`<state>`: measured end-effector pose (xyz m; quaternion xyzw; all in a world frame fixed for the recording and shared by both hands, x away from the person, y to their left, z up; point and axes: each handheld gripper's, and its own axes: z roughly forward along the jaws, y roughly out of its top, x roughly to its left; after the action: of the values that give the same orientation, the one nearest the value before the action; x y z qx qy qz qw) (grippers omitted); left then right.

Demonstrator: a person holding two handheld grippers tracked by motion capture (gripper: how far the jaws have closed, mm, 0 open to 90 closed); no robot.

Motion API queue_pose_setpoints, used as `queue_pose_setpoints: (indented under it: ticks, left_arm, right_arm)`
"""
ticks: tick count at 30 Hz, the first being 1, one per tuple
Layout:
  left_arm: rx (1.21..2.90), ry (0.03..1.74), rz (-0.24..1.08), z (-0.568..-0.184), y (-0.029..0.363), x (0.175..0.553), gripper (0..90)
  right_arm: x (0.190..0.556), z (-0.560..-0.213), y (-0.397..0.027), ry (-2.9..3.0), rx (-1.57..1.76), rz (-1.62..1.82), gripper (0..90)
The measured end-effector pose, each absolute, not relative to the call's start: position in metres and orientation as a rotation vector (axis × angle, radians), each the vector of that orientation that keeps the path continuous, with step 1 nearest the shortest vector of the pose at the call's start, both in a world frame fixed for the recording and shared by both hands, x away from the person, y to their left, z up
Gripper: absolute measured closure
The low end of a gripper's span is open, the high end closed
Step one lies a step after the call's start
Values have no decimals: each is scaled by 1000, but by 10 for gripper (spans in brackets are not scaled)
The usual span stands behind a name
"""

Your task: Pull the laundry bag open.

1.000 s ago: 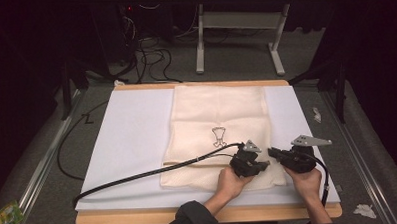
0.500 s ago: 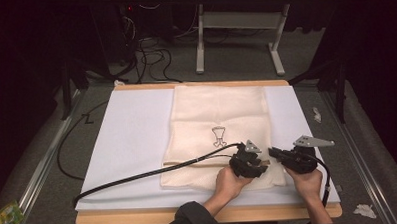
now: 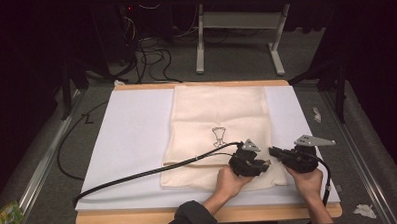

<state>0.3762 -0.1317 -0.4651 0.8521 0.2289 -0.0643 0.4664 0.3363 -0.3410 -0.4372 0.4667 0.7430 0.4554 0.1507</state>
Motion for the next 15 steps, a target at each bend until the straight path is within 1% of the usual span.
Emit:
queue_pose_setpoints:
  ticks: [5,9,11,15]
  left_arm:
    - [2079,567,-179,-466,-132,376,708]
    - [2082,551,-156,-464,-132,373,709]
    - [2088,537,-122,-463,-131,370,721]
    - [2083,543,-151,-465,-133,369,771]
  right_arm:
    - [337,-438,-341,2133,1337,1306,885]
    - [337,-439,-341,2129,1335,1307,885]
    - [337,-439,-342,2129,1337,1307,885]
    - [337,-439,-341,2135,1331,1302,885]
